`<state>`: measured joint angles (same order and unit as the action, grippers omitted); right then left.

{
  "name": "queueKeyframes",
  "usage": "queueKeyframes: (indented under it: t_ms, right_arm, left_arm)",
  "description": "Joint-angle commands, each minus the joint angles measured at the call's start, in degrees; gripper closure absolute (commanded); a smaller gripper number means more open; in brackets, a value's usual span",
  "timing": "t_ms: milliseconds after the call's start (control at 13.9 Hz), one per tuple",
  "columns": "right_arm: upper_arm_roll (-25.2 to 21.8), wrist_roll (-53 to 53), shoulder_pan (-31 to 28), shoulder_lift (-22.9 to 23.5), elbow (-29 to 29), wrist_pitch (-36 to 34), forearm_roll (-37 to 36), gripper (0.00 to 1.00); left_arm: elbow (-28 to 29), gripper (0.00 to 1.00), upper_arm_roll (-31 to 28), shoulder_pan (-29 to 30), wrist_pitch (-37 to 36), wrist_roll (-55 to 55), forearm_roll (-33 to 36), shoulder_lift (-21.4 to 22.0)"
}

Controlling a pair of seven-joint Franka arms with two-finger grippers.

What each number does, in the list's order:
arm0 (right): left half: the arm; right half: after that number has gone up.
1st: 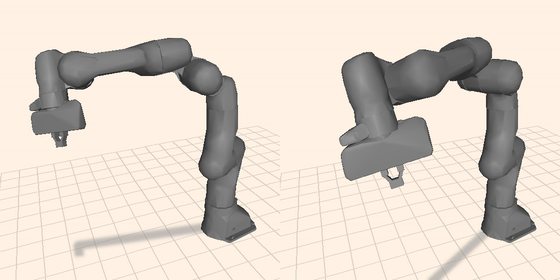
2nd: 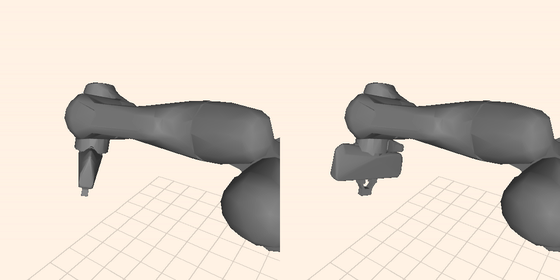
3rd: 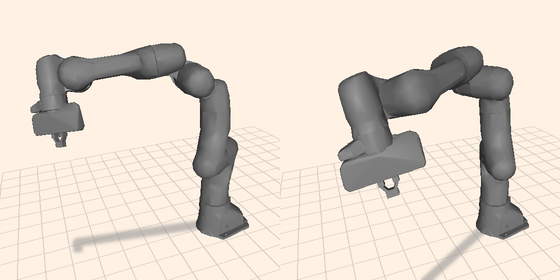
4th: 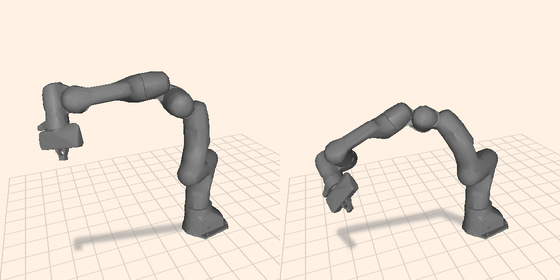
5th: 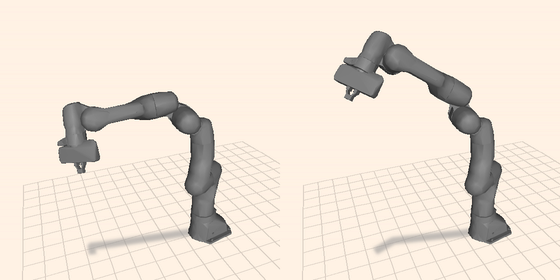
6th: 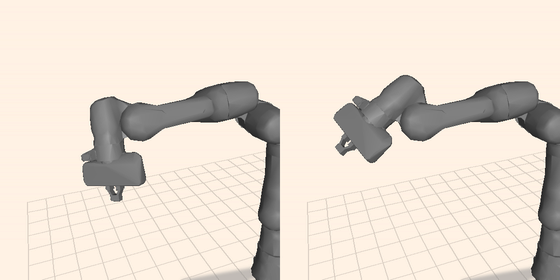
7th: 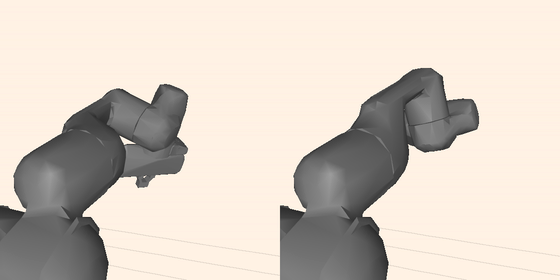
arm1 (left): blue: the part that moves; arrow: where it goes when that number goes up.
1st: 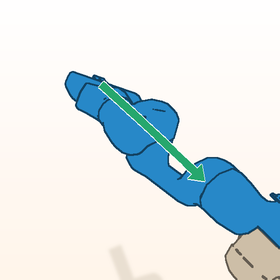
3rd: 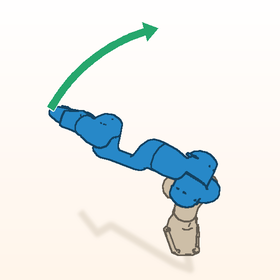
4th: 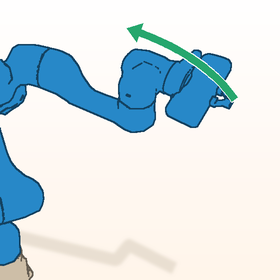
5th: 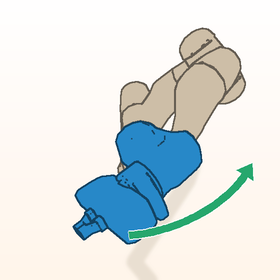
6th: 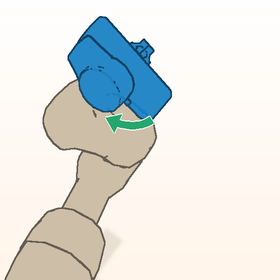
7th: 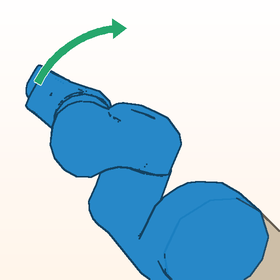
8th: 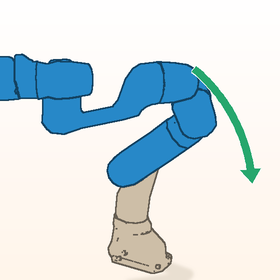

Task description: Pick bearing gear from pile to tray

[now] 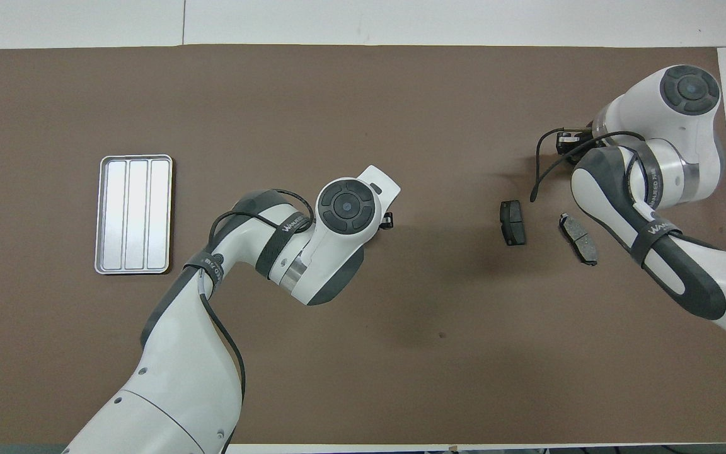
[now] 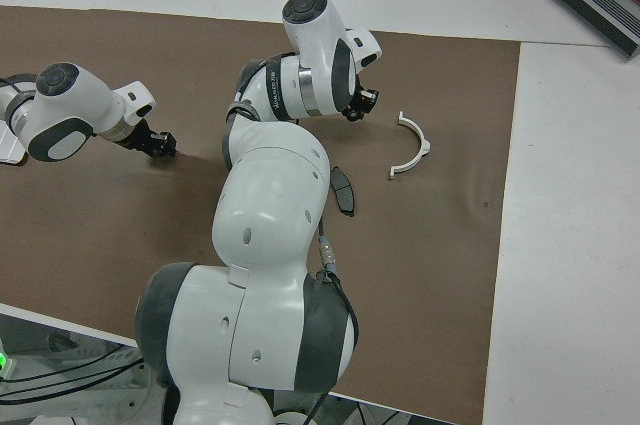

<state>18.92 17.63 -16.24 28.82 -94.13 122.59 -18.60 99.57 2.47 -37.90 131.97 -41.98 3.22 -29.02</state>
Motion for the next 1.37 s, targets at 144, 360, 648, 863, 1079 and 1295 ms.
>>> queueKeyframes:
  t_ms: [144, 360, 648, 863, 1079, 1295]
  right_arm:
    - [0.7, -2.5, 0.7, -5.3, 0.7, -7.4, -0.7, 1.00]
    - [1.0, -4.4, 1.1, -7.5, 1.4, -10.4, -0.2, 1.00]
    - [1.7, -4.7, 1.1, -10.1, 1.5, -13.9, 0.2, 1.00]
    - [2.3, -4.7, 1.1, -12.4, 1.7, -16.6, 1.4, 1.00]
    - [4.1, -4.6, 1.2, -15.2, 1.8, -20.4, 2.2, 1.00]
    - [5.3, -4.5, 1.6, -17.1, 1.8, -22.3, 2.2, 1.00]
  left_arm:
    - [1.1, 0.82, -0.4, -0.2, -0.4, 0.7, -0.7, 1.9]
    - [-2.8, 0.97, -0.5, 0.4, -5.7, 1.1, -0.1, 1.9]
    - [-5.5, 1.00, -0.6, 3.6, -11.3, 5.6, -0.8, 6.6]
    - [-5.8, 1.00, -0.2, 11.6, -16.5, 14.8, -4.9, 10.9]
    - [-6.0, 1.00, -0.8, 21.9, -23.2, 30.1, -8.3, 15.0]
    - [-5.4, 1.00, -1.0, 31.4, -23.6, 39.9, -8.2, 16.0]
